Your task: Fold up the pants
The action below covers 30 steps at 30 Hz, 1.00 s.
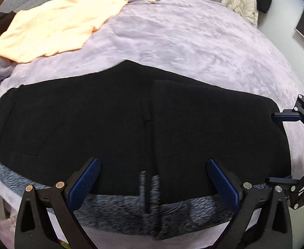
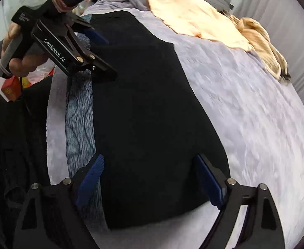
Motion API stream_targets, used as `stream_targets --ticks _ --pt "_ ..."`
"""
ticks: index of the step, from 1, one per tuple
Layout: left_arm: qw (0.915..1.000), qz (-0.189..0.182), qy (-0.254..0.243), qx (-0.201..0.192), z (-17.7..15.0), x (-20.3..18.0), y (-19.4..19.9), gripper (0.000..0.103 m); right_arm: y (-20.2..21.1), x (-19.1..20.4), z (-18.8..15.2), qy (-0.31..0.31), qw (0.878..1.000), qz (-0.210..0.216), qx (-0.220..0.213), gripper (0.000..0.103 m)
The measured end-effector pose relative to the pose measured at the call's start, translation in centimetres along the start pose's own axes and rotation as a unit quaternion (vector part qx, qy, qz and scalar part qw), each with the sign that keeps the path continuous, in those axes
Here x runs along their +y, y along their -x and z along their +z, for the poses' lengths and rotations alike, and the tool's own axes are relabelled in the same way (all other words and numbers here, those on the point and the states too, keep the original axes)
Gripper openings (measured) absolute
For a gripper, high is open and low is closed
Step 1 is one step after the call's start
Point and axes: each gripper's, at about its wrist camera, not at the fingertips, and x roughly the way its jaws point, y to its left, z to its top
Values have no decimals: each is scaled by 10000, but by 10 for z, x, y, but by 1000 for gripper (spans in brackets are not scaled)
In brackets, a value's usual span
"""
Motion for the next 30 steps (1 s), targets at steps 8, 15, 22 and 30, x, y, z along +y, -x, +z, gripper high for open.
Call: stream_targets --ticks 8,15,22,30 --pt "9989 25 446 -112 -3 36 13 103 -32 18 55 544 9982 258 4 94" --pt "9965 192 780 -218 1 62 17 103 -64 27 110 440 9979 483 27 102" --pt "9904 763 1065 -438 5 88 19 103 -54 14 125 125 9975 629 -287 102" --pt "9821 1032 1560 -207 0 137 0 103 -65 27 156 543 9954 703 -368 102"
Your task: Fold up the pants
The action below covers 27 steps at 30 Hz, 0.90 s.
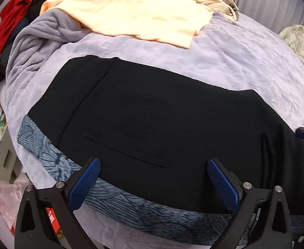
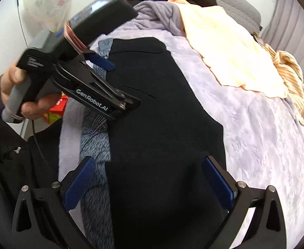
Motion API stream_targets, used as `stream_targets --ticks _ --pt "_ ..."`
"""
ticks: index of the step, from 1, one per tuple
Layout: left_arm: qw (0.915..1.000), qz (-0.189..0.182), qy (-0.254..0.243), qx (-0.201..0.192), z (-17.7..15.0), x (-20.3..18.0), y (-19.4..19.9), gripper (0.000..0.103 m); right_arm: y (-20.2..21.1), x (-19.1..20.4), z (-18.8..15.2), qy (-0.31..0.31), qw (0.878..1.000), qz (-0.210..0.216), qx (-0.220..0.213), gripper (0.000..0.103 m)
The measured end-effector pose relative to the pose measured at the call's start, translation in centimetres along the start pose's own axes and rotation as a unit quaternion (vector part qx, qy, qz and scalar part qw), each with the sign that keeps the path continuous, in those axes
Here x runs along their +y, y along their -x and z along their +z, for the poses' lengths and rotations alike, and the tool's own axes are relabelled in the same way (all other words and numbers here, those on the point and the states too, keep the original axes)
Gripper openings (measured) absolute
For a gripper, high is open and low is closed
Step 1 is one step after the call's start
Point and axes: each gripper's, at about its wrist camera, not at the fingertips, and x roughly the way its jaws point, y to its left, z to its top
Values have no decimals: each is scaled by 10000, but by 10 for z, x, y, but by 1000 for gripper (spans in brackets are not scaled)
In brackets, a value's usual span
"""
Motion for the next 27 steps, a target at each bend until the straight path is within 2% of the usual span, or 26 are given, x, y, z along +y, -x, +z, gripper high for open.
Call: stream_targets --ticks 2,6,8,10,13,15,17,21,25,27 --pt "9998 -103 167 -61 2 12 5 103 -14 -5 13 -87 9998 138 98 102" --pt "9992 153 356 -9 7 37 -1 103 -72 -22 33 -269 9957 207 859 102" --pt "9987 139 498 -25 8 51 -1 103 -82 -31 45 -491 9949 461 746 103" --pt "9976 81 690 -78 10 68 1 103 -87 -33 61 -579 9946 505 693 103" --pt "9952 206 953 -2 15 94 -7 103 -99 -22 84 -327 9960 449 695 103" --pt "9944 111 1049 90 17 106 -14 103 -107 -16 100 -186 9961 502 699 103" --pt "9950 -71 993 121 19 112 -17 103 -113 -16 114 -173 9956 608 691 103" --pt "9961 -147 871 76 26 118 -18 103 -127 -15 140 -148 9954 621 718 103" --pt "9960 48 895 72 37 134 -19 103 -139 -13 167 -125 9957 653 645 103" --pt "9949 -33 1007 8 41 145 -15 103 -144 -11 179 -140 9959 651 621 103"
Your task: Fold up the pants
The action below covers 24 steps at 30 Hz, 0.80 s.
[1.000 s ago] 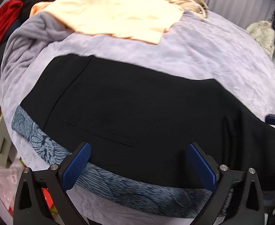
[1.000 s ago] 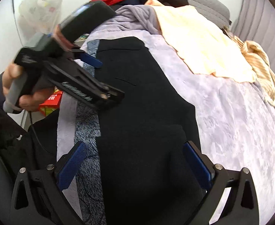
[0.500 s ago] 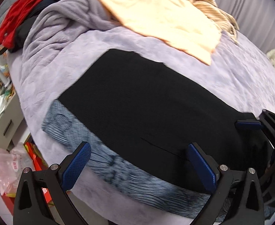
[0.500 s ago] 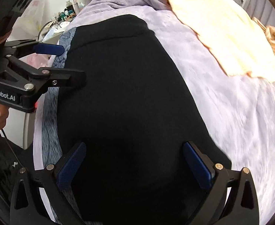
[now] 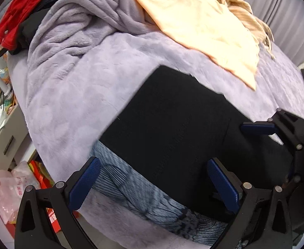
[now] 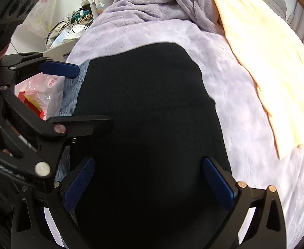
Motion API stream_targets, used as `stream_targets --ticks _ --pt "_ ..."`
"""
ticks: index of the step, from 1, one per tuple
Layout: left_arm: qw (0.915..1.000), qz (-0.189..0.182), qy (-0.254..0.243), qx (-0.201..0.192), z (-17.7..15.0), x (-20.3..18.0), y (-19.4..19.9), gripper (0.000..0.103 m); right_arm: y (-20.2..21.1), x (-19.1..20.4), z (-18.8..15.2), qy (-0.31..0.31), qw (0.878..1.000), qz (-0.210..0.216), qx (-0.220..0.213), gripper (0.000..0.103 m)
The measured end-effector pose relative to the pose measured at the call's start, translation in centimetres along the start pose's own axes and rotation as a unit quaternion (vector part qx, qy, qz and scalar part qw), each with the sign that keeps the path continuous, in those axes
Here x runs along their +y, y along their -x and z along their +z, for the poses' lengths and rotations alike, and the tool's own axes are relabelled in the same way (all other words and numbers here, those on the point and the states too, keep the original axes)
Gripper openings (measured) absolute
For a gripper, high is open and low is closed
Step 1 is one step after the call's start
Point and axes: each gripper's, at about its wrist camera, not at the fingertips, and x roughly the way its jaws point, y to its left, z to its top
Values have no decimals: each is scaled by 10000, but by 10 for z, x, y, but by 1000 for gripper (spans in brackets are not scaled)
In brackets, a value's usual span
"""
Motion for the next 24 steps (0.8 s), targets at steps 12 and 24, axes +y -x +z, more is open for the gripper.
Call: stream_targets --ticks 12,24 --pt "9996 97 -273 -42 11 23 -17 103 20 -5 -4 261 9995 -39 -145 103" --pt "9953 -157 -926 -219 8 15 -9 103 -16 -48 4 -256 9925 1142 347 103"
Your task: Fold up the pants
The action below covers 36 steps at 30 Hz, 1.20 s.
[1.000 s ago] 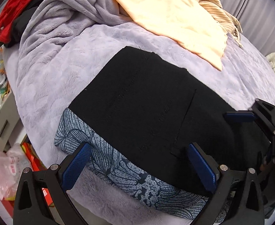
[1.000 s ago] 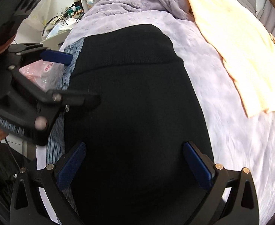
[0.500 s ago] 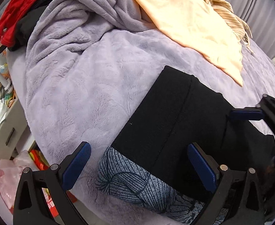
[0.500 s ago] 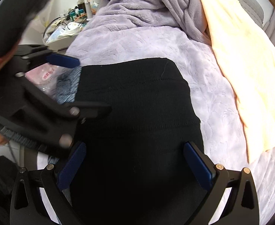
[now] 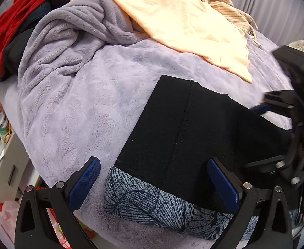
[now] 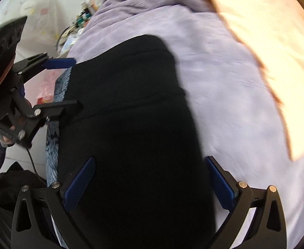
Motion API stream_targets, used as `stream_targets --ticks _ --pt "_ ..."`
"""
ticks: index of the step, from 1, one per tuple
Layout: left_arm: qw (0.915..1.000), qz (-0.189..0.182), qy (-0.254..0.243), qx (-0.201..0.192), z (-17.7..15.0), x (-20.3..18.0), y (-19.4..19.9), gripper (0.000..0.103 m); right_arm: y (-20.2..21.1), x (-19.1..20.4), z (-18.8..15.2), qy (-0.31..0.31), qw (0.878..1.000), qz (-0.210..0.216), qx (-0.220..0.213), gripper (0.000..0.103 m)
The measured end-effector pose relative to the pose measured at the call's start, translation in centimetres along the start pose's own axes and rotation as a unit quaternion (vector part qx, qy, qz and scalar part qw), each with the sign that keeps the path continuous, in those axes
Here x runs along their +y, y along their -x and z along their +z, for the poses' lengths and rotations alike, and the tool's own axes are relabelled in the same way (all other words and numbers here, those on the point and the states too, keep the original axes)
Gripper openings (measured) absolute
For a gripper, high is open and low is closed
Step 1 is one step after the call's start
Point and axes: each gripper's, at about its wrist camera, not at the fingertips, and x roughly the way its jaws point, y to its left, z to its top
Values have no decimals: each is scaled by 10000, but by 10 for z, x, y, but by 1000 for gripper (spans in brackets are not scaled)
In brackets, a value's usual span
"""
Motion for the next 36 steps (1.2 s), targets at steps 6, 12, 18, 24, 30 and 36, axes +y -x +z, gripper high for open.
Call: stream_targets --ticks 6,12,18,24,30,36 --pt "9971 -571 -490 -66 -14 0 4 103 -22 -7 47 -86 9988 472 -89 103" --pt "9918 -1104 -582 -263 -10 17 10 103 9 -1 40 85 9985 150 -524 47" --pt "9791 -1818 -758 -499 22 31 16 103 54 21 19 605 9926 185 -1039 23" --pt "9504 -2758 -1437 -11 36 11 3 103 74 49 6 1086 9856 76 -1297 21" --pt "9444 -2231 -2298 742 23 -45 -19 75 57 43 21 924 9902 -286 -1009 21" --pt "9554 -1906 -2013 1020 30 -43 -18 38 59 11 28 136 9964 -331 -768 84"
